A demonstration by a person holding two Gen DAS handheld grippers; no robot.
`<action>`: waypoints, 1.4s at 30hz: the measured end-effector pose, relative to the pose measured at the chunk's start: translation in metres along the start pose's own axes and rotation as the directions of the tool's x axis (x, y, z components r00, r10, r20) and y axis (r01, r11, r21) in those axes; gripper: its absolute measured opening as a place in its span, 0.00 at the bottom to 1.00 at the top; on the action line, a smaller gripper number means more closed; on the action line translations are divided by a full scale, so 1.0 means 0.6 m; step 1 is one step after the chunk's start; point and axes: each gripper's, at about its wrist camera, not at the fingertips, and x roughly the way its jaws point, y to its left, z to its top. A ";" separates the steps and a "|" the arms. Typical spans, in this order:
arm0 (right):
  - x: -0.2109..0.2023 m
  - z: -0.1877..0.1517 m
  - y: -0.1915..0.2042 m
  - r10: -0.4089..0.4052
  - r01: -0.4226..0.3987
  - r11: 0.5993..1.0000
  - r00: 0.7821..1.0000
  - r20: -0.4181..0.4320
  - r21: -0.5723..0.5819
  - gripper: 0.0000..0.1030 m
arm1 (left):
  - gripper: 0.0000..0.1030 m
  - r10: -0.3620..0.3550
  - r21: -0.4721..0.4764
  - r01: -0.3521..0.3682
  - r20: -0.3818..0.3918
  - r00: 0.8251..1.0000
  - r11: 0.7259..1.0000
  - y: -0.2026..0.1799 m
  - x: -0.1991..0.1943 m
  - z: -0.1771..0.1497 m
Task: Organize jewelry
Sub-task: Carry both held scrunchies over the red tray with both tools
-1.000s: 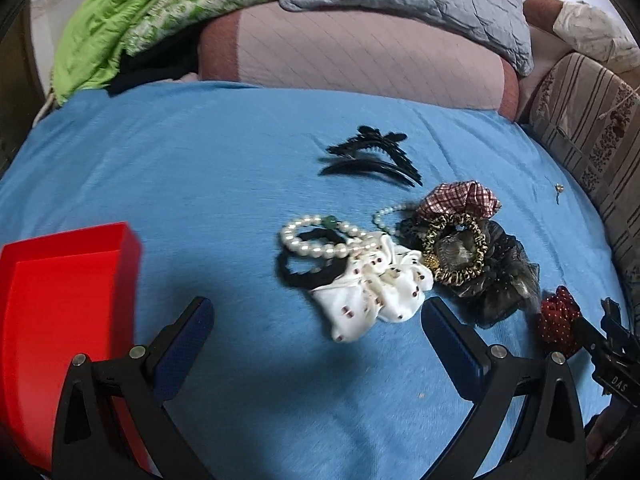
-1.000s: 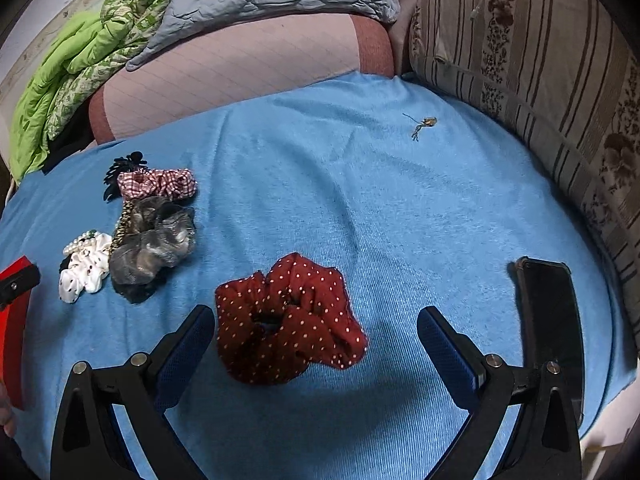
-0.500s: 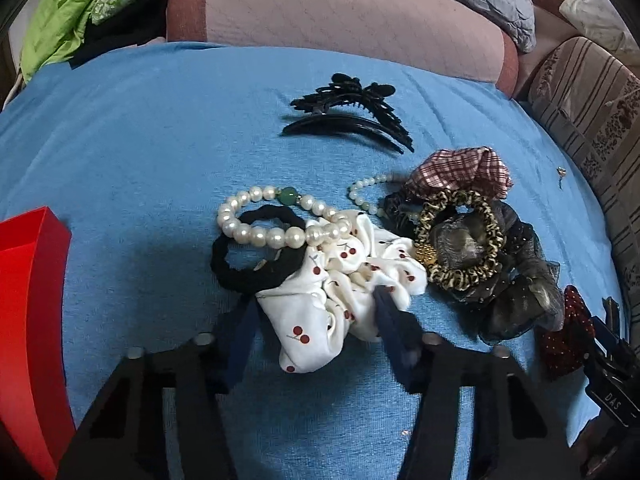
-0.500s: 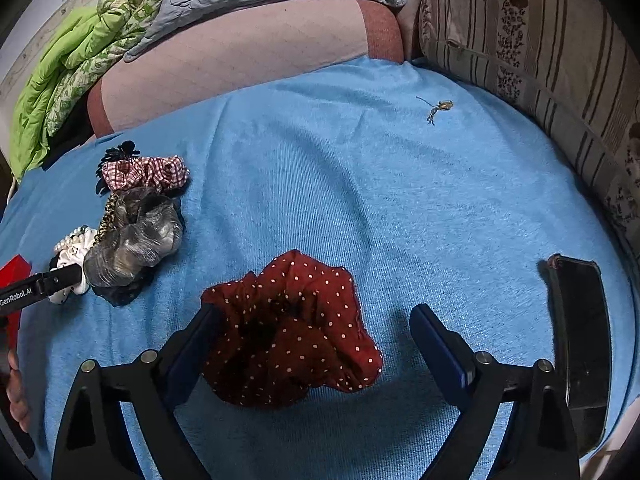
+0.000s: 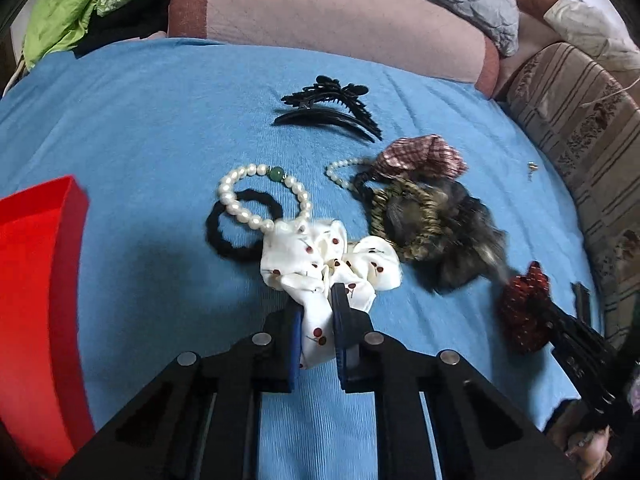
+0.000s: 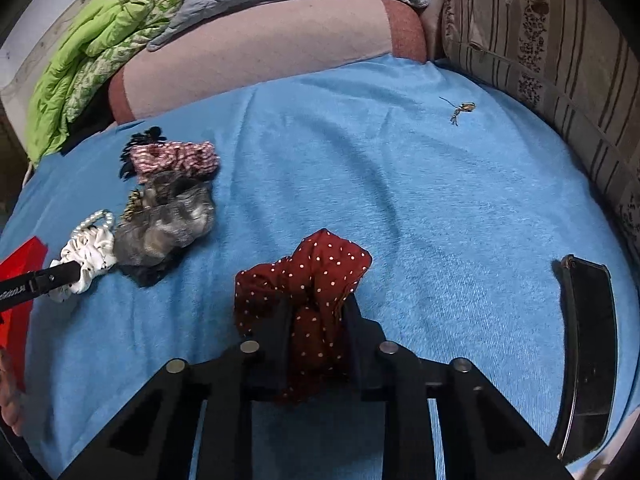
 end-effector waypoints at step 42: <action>-0.108 0.012 0.514 0.406 -0.417 0.822 0.907 -0.114 -0.387 0.16 | 0.13 0.373 -0.182 -0.339 0.216 0.902 0.923 0.375 -0.254 -0.068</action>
